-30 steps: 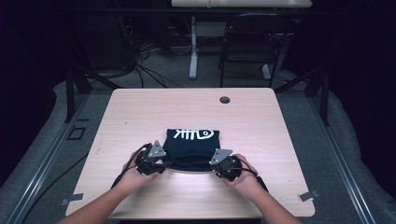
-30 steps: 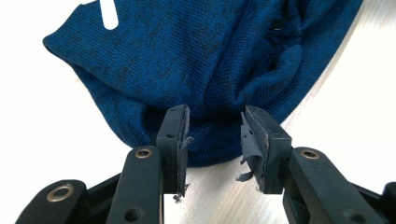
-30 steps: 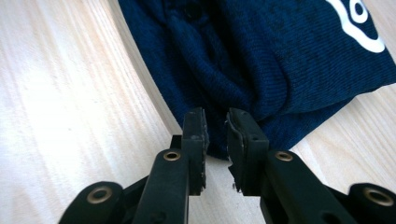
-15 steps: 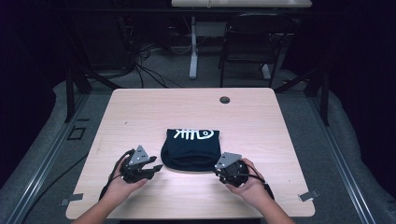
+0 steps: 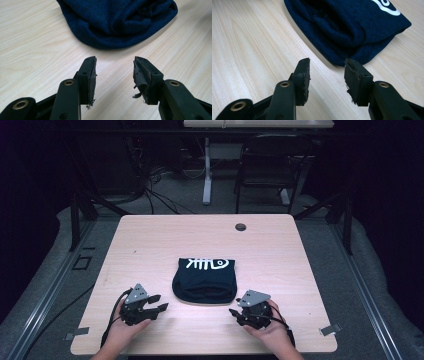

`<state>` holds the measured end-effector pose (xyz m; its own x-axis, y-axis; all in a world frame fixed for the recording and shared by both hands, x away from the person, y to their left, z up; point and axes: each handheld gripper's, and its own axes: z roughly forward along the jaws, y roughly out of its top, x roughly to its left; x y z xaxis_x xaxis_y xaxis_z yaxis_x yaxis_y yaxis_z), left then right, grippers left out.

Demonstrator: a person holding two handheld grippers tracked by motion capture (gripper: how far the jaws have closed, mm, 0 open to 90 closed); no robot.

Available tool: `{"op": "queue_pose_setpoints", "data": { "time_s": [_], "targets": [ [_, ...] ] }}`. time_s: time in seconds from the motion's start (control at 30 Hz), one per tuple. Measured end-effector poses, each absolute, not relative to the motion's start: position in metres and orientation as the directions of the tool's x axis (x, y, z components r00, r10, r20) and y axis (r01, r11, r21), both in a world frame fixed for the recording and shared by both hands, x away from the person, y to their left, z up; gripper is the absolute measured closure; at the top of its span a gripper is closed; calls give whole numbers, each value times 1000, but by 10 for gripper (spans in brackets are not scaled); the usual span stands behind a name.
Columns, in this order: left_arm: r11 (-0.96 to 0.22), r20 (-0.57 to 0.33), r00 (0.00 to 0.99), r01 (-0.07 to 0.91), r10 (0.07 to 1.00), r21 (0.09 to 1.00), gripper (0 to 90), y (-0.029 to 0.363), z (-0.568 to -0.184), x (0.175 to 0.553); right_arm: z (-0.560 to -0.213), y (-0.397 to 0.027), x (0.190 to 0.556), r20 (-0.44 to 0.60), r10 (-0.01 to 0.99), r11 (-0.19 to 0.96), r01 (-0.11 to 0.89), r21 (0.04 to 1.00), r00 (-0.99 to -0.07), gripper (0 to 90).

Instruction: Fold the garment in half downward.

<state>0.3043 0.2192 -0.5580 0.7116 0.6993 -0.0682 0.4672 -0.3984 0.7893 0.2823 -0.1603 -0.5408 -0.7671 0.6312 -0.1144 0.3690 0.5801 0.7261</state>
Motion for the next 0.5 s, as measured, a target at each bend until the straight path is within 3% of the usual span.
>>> {"op": "queue_pose_setpoints", "data": {
  "time_s": [0.5],
  "targets": [
    [-411,-61,696,490,715,769,515,222,-569,308,-559,-166,289,-95,677,560,426,711,-730,508]
  ]
}}
